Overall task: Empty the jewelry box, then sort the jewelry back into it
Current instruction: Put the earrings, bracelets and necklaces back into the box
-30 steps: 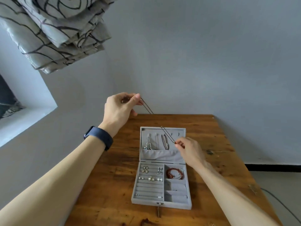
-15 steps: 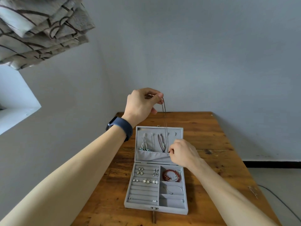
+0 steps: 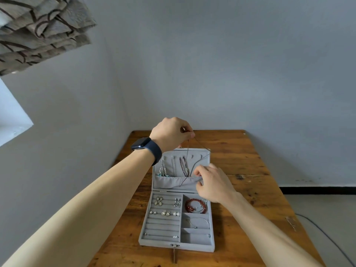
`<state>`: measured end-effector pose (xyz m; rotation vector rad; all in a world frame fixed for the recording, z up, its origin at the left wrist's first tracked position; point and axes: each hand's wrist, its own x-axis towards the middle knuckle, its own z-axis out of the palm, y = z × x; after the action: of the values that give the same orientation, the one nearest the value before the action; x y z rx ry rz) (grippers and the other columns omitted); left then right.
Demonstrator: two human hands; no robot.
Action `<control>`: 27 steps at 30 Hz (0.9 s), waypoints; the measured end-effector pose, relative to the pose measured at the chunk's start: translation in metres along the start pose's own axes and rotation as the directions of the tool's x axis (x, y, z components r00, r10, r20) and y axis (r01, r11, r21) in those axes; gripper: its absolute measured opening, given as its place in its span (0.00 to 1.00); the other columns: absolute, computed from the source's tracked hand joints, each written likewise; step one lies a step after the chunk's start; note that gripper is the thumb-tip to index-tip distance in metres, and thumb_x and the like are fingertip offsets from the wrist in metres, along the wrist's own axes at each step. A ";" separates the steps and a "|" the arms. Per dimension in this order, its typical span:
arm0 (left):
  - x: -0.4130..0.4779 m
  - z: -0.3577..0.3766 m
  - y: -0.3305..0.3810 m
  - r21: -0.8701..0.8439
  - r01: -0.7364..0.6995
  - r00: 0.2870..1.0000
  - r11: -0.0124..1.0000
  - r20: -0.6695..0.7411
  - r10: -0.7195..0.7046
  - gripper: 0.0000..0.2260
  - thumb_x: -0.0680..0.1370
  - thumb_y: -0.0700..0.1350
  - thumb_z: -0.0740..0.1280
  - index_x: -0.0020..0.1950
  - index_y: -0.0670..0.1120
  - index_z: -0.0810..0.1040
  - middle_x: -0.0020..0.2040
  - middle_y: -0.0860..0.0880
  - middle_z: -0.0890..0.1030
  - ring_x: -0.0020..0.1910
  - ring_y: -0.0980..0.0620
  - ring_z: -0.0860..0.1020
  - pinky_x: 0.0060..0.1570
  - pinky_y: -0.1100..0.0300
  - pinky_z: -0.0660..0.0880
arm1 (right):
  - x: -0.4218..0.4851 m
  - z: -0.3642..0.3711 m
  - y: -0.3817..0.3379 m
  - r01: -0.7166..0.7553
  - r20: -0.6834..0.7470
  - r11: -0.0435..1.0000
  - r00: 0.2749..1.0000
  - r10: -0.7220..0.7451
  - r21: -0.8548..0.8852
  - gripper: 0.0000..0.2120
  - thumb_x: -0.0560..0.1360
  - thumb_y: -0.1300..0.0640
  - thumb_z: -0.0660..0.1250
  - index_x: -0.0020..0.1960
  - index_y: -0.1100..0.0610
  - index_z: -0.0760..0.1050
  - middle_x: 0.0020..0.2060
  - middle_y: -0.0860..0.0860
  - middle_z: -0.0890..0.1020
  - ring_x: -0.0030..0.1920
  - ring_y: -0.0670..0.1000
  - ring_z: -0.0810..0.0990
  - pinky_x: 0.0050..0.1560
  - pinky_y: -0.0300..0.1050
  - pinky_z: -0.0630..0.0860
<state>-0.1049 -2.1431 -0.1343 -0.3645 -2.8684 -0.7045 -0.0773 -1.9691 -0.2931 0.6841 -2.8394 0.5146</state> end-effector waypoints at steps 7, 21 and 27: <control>0.007 -0.024 0.004 -0.149 -0.067 0.997 0.987 -0.048 0.060 0.04 0.79 0.52 0.70 0.46 0.55 0.83 0.38 0.55 0.85 0.29 0.56 0.82 0.47 0.54 0.82 | 0.011 -0.045 -0.005 -0.185 -0.316 0.767 0.833 0.454 0.614 0.25 0.74 0.52 0.73 0.65 0.54 0.66 0.44 0.49 0.74 0.42 0.47 0.75 0.41 0.37 0.69; 0.002 -0.023 -0.004 -0.229 -0.057 0.982 0.972 -0.188 0.013 0.04 0.79 0.52 0.69 0.46 0.55 0.83 0.39 0.58 0.84 0.28 0.56 0.81 0.40 0.57 0.83 | 0.031 -0.031 -0.028 -0.072 -0.149 0.960 0.982 0.115 0.271 0.21 0.82 0.51 0.62 0.30 0.48 0.65 0.25 0.43 0.68 0.27 0.41 0.68 0.33 0.35 0.61; -0.007 -0.012 -0.025 -0.264 -0.014 0.976 0.965 -0.215 -0.044 0.05 0.79 0.54 0.69 0.46 0.56 0.83 0.41 0.56 0.85 0.26 0.56 0.81 0.38 0.61 0.80 | 0.026 -0.017 -0.007 -0.159 -0.170 0.987 0.973 0.157 0.003 0.13 0.83 0.53 0.58 0.44 0.53 0.78 0.41 0.47 0.77 0.43 0.48 0.75 0.40 0.40 0.67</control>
<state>-0.1034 -2.1715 -0.1367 -0.2782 -2.5765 -1.0635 -0.0948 -1.9796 -0.2694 0.3931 -2.7458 0.5526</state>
